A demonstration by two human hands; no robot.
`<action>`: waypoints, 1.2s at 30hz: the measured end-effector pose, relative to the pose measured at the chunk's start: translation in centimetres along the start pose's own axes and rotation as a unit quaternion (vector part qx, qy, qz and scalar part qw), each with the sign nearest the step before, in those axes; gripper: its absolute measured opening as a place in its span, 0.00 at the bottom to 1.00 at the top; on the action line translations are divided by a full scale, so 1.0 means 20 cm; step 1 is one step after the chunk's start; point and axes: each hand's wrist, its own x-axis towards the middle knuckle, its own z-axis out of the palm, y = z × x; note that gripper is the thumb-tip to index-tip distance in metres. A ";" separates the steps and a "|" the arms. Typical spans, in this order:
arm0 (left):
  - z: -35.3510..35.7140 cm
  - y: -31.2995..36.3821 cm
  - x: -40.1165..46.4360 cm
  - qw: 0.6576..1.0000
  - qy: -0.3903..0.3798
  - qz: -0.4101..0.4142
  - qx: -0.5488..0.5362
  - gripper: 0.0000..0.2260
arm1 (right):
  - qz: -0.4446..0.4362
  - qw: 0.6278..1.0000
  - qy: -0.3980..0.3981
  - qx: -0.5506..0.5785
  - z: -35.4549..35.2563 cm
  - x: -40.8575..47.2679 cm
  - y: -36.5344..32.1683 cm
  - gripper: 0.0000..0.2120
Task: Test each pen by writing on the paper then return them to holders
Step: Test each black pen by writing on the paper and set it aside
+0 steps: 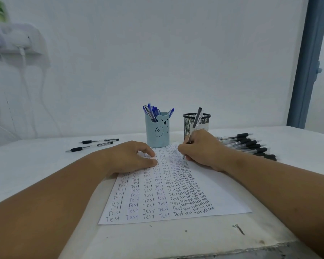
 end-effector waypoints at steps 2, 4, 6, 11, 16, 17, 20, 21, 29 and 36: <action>0.00 0.00 0.00 1.000 0.004 0.001 0.018 0.14 | 0.000 1.000 -0.005 -0.005 0.00 0.00 0.00 0.14; 0.00 0.00 0.00 1.000 0.006 0.005 0.030 0.14 | 0.002 1.000 -0.008 -0.006 0.00 0.00 0.00 0.14; 0.00 0.00 0.00 1.000 0.004 0.006 0.030 0.14 | 0.004 1.000 -0.005 -0.005 0.00 0.00 0.00 0.14; -0.01 -0.01 0.01 1.000 0.001 0.004 0.022 0.14 | 0.004 1.000 -0.003 -0.002 0.00 0.00 0.00 0.15; -0.01 -0.01 0.00 0.999 0.000 0.009 0.045 0.14 | 0.001 1.000 -0.005 -0.008 0.00 0.00 0.00 0.14; -0.01 0.00 0.00 0.999 -0.002 0.007 0.043 0.14 | -0.001 1.000 -0.007 -0.014 0.00 0.00 -0.01 0.14; -0.01 -0.01 0.00 0.999 -0.002 0.007 0.050 0.15 | -0.010 0.999 -0.011 -0.036 0.00 0.00 -0.01 0.13; -0.01 -0.01 0.01 0.999 -0.002 0.005 0.045 0.14 | -0.012 0.999 -0.010 -0.042 0.00 0.00 -0.01 0.13; -0.01 0.00 0.00 0.999 -0.006 0.007 0.036 0.14 | -0.013 1.000 0.006 -0.020 0.00 0.00 0.00 0.14; -0.01 0.01 0.00 0.998 0.002 0.012 0.067 0.15 | -0.017 0.999 -0.006 -0.043 0.00 0.00 -0.01 0.16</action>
